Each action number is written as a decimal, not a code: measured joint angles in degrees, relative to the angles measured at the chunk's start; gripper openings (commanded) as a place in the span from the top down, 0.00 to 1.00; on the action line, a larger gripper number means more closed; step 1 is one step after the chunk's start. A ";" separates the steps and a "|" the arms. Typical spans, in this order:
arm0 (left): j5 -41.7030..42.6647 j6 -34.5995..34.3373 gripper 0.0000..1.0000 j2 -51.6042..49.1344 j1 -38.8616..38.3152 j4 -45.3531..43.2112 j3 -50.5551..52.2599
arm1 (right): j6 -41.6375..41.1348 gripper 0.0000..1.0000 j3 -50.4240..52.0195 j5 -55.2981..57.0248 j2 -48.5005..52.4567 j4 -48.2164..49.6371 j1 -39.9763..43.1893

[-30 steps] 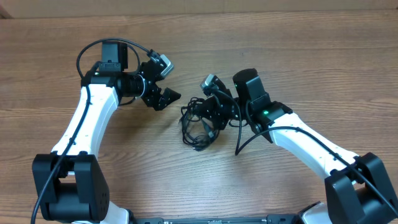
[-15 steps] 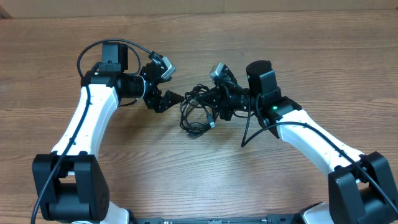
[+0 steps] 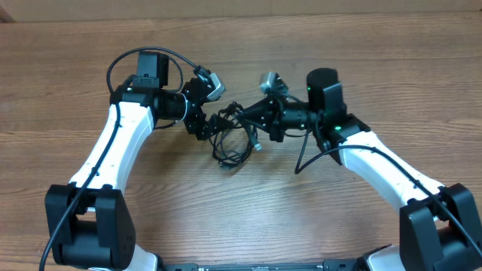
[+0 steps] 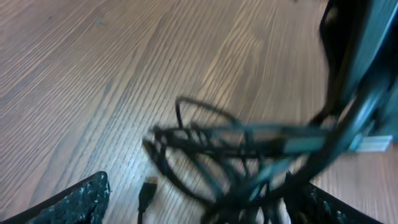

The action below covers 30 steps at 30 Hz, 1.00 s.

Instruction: Untangle cables

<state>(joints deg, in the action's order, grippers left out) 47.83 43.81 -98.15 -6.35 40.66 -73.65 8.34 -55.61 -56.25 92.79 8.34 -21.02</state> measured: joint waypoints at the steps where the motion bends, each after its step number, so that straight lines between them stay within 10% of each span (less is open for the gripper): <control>1: -0.57 0.11 0.09 0.00 0.00 0.00 0.00 | -0.22 0.96 0.00 -0.68 0.00 0.13 0.63; 24: -1.40 2.73 0.21 0.00 0.00 -5.16 0.00 | -2.34 0.96 0.00 -15.54 0.00 2.95 6.95; 30: 1.99 3.56 0.00 0.00 0.00 -5.40 0.00 | -2.34 0.96 0.00 -15.56 0.00 2.97 6.93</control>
<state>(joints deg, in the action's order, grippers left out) 49.82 47.37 -98.15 -6.35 35.27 -73.65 6.00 -55.61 -71.81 92.79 11.31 -14.09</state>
